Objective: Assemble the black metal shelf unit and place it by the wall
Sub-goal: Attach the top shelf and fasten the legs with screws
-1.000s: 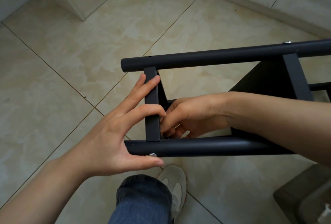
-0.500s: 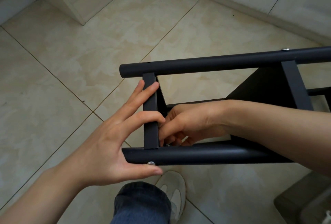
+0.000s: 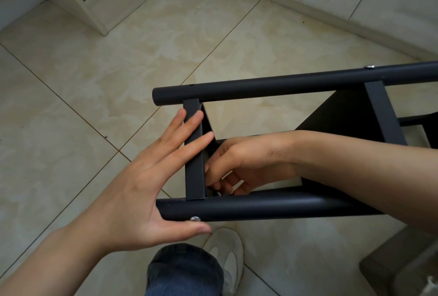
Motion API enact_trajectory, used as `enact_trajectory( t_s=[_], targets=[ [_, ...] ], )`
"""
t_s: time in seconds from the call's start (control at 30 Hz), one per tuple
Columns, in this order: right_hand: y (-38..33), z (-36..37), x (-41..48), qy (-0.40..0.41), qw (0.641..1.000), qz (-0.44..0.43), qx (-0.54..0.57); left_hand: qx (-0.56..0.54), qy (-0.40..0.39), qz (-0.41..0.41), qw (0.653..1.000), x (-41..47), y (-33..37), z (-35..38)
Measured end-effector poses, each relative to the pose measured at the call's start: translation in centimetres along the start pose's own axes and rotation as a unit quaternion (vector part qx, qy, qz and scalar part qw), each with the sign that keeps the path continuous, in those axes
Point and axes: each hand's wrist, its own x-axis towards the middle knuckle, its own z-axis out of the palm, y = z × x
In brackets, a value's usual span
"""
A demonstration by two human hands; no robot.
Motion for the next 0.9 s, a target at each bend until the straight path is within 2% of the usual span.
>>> enact_trajectory(
  t_s=[0.17, 0.3, 0.47, 0.9],
  targets=[
    [0.17, 0.10, 0.16, 0.029, 0.999, 0.003, -0.039, -0.014, 0.001, 0.004, 1.000, 0.05, -0.02, 0.00],
    [0.07, 0.15, 0.06, 0.011, 1.000, -0.002, -0.006, -0.020, -0.002, 0.005, 1.000, 0.09, -0.15, 0.07],
    [0.10, 0.23, 0.09, 0.034, 0.998, 0.014, -0.057, -0.028, -0.001, 0.005, 1.000, 0.07, -0.20, 0.08],
    [0.06, 0.27, -0.06, 0.015, 0.999, -0.010, -0.040, -0.031, 0.002, 0.006, 0.999, 0.11, -0.20, 0.15]
  ],
)
